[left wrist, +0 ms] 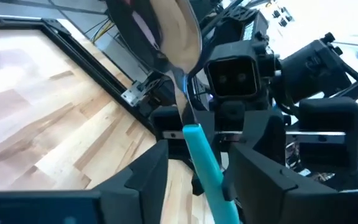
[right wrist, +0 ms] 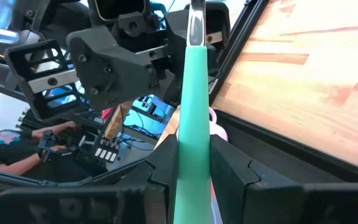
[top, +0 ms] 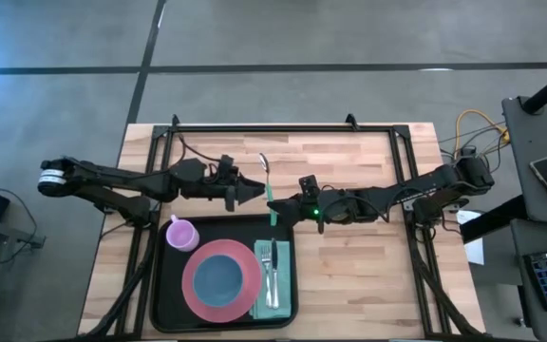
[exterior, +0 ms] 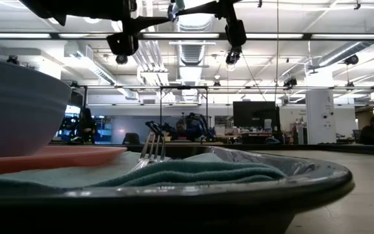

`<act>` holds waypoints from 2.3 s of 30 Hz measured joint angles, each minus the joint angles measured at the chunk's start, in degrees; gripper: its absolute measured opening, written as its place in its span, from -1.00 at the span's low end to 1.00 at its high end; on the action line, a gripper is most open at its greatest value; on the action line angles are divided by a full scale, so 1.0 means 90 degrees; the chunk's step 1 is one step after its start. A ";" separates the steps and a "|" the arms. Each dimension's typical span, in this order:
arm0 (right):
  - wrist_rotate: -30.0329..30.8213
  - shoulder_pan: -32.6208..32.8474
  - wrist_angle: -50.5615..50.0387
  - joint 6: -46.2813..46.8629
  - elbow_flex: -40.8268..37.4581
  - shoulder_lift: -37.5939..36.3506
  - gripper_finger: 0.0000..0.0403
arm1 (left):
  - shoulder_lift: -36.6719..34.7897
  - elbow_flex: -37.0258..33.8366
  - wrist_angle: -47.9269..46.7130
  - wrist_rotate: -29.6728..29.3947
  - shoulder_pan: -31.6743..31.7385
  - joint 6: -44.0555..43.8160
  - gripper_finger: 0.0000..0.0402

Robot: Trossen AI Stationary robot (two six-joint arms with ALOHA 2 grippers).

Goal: Set up tray
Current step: Put the spoon on top of the table napkin beside the knife on the black tray

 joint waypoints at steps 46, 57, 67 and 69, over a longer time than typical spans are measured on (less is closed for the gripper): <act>0.0160 0.0107 0.0012 -0.0017 0.0029 0.0010 -0.68 | 0.0793 0.0224 0.0772 0.0875 0.0219 0.0170 -0.21; 0.0163 0.0158 -0.0032 -0.0059 0.0007 0.0007 -0.68 | 0.0788 0.0216 0.0797 0.0878 0.0288 0.0170 -0.71; 0.0121 0.0177 -0.1060 0.1024 0.0005 -0.0007 -0.38 | 0.0789 0.0204 0.0361 0.0611 0.0333 0.0253 -0.83; 0.0085 0.0215 -0.1316 0.1186 0.0014 -0.0007 -0.31 | 0.0788 0.0204 0.0051 0.0455 0.0339 0.0251 -0.83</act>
